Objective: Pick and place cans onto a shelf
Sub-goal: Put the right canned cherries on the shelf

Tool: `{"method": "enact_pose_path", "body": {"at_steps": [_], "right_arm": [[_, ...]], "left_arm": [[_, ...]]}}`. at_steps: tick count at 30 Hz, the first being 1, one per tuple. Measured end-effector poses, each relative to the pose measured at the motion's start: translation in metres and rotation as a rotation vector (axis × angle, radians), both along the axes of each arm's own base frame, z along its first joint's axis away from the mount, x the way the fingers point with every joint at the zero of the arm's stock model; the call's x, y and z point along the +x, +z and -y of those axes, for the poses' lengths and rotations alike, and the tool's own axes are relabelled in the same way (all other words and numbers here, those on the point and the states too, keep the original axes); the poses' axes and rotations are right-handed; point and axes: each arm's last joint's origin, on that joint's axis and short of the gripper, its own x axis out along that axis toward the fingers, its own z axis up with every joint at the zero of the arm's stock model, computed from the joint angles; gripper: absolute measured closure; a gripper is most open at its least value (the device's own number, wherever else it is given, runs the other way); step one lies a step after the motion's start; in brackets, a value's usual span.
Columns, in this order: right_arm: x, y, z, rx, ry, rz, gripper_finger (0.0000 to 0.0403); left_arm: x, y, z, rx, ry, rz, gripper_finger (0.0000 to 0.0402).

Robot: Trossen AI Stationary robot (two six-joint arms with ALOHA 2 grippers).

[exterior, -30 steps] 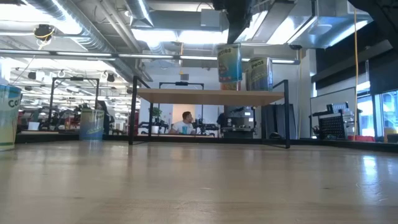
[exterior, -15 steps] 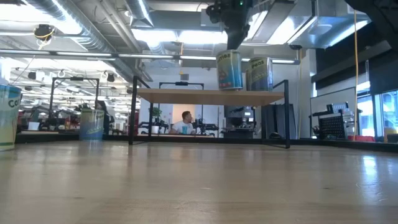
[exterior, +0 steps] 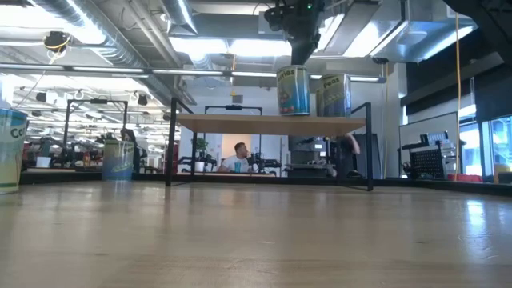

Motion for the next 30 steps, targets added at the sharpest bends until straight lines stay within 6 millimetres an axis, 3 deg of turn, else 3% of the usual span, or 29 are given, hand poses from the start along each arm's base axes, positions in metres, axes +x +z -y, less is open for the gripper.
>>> {"method": "enact_pose_path", "body": {"at_steps": [13,19,24,30], "right_arm": [[0.0,0.0,0.0,0.004,-0.017,0.006,0.0367],[-0.003,0.018,-0.002,-0.022,-0.003,0.057,0.0367],[-0.008,0.036,-0.02,-0.009,0.058,0.12,0.039],[-0.004,0.03,-0.054,0.134,0.224,0.066,0.0399]], "left_arm": [[0.0,0.0,0.0,0.0,0.0,0.0,0.0401],[0.0,0.0,0.0,0.0,0.0,0.0,0.0401],[0.0,0.0,0.0,0.0,0.0,0.0,0.0401],[0.0,0.0,0.0,0.0,0.0,0.0,0.0401]]}}
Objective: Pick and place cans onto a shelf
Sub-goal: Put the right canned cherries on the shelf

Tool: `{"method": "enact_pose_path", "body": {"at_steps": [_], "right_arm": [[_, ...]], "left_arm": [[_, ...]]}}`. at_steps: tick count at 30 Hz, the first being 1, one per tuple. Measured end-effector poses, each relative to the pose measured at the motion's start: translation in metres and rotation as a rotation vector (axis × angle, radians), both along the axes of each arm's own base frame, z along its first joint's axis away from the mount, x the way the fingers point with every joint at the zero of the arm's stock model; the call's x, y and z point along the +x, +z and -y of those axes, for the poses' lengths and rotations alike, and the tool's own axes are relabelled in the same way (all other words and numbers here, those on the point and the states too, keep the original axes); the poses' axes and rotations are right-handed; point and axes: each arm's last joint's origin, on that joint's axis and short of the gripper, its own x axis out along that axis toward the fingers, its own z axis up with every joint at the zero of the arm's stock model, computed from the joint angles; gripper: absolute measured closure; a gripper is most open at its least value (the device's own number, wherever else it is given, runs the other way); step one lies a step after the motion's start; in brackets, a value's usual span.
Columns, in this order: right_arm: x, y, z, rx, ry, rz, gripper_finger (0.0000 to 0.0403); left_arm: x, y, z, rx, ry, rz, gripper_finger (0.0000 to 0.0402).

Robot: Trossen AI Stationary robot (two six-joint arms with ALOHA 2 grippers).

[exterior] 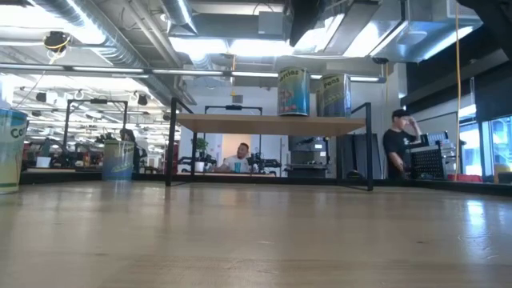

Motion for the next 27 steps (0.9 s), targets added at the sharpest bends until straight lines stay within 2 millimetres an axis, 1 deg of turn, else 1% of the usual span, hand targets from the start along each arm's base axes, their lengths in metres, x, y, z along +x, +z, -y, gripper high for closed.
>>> {"method": "enact_pose_path", "body": {"at_steps": [3,6,8,10,13,16,27], "right_arm": [[0.007,-0.01,-0.013,0.013,0.06,-0.031,0.04],[0.015,-0.024,-0.02,0.015,0.079,-0.049,0.0401],[0.019,-0.033,-0.018,-0.002,0.071,-0.052,0.0401],[0.023,-0.042,-0.016,-0.055,0.048,-0.066,0.0401],[0.026,-0.051,-0.013,-0.103,0.024,-0.083,0.0401],[0.026,-0.055,-0.011,-0.097,0.013,-0.09,0.0401],[0.026,-0.054,-0.007,-0.175,-0.045,-0.099,0.0402]], "left_arm": [[0.0,0.0,0.0,0.001,0.002,0.002,0.0401],[0.0,0.0,0.0,0.005,-0.001,0.002,0.0401],[0.0,0.0,0.0,0.007,-0.001,0.003,0.0401],[0.0,0.0,0.0,0.012,0.004,0.007,0.0401],[0.0,0.0,-0.001,0.027,0.017,0.015,0.0401],[0.0,0.0,-0.002,0.043,0.034,0.023,0.0401],[0.006,-0.002,-0.014,0.088,0.105,0.016,0.0401]]}}
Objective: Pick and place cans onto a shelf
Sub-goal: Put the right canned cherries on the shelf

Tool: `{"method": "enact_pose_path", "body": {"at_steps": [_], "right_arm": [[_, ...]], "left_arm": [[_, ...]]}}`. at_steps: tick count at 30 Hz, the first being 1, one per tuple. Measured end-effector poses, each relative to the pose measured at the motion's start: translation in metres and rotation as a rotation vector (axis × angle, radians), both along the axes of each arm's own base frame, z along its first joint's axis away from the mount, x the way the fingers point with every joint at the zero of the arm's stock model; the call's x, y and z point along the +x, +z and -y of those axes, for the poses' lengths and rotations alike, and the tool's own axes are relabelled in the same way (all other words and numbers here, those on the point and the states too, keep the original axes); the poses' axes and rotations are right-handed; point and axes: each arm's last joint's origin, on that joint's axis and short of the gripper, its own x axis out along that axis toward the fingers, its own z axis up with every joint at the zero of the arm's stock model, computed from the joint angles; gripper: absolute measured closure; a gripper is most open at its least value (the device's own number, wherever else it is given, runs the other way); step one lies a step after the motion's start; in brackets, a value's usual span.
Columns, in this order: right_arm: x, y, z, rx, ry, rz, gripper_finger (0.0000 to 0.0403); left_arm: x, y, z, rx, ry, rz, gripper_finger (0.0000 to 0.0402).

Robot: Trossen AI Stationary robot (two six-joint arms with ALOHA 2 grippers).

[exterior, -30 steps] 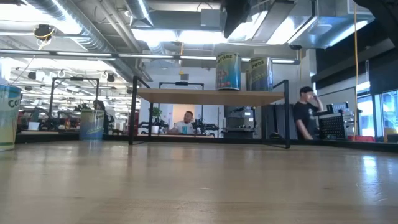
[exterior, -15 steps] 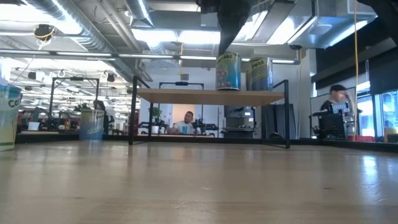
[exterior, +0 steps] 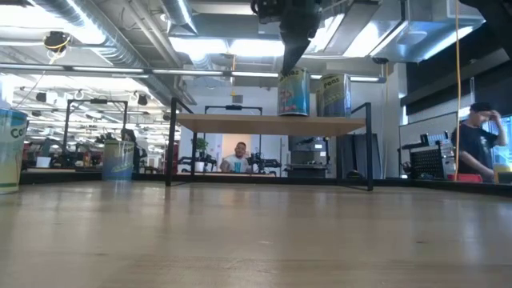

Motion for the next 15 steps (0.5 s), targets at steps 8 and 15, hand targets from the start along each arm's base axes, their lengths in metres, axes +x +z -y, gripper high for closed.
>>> {"method": "enact_pose_path", "body": {"at_steps": [8,15], "right_arm": [[-0.0015,0.0003,0.0048,-0.036,-0.029,-0.009,0.0402],[-0.0031,0.0012,0.0103,-0.106,-0.107,-0.009,0.0402]], "left_arm": [[0.0001,-0.0002,-0.0007,0.007,-0.002,-0.005,0.0401],[0.0001,-0.0002,-0.0007,0.007,-0.003,-0.005,0.0401]]}}
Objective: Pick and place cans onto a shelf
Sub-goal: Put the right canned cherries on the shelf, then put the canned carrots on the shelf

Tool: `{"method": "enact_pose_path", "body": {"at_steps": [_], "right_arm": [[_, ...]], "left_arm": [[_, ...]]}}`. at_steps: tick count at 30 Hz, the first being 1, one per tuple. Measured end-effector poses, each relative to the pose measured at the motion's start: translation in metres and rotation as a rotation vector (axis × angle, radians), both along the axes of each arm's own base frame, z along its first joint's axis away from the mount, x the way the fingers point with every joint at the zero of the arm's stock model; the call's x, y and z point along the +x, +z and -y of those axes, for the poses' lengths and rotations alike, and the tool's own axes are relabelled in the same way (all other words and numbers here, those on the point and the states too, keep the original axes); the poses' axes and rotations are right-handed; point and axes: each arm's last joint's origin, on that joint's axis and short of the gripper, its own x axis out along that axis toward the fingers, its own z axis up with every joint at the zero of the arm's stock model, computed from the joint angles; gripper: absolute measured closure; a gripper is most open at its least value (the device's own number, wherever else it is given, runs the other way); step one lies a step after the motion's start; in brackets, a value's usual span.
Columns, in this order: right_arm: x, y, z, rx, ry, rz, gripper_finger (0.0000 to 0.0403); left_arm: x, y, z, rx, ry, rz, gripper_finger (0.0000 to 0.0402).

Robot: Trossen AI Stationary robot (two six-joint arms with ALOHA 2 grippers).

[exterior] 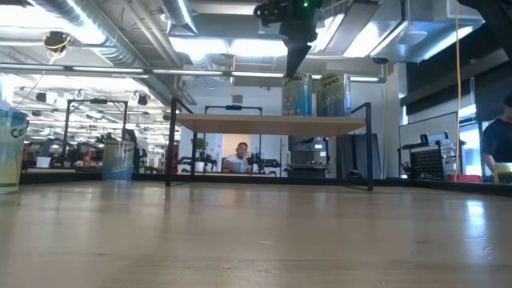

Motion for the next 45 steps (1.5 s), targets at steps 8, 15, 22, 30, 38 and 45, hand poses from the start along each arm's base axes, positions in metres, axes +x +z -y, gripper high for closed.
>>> {"method": "enact_pose_path", "body": {"at_steps": [8,15,22,30,38,45], "right_arm": [[0.001,0.004,-0.008,0.108,0.056,0.028,0.0402],[0.002,0.044,-0.048,0.249,0.259,0.18,0.0402],[-0.017,0.074,-0.083,0.228,0.4,0.224,0.0401],[-0.041,0.089,-0.103,0.244,0.438,0.216,0.0399],[-0.063,0.108,-0.118,0.231,0.514,0.264,0.0399],[-0.082,0.123,-0.125,0.25,0.51,0.327,0.0398]], "left_arm": [[-0.001,-0.001,-0.001,0.006,0.005,-0.012,0.0401],[-0.007,-0.006,-0.006,-0.108,0.149,-0.063,0.0401],[-0.015,-0.012,-0.009,-0.296,0.307,-0.172,0.0401],[-0.018,-0.015,-0.008,-0.486,0.44,-0.251,0.0382],[-0.017,-0.044,0.003,-0.548,0.496,-0.49,0.0322],[-0.011,-0.085,-0.001,-0.503,0.74,-0.506,0.0313]]}}
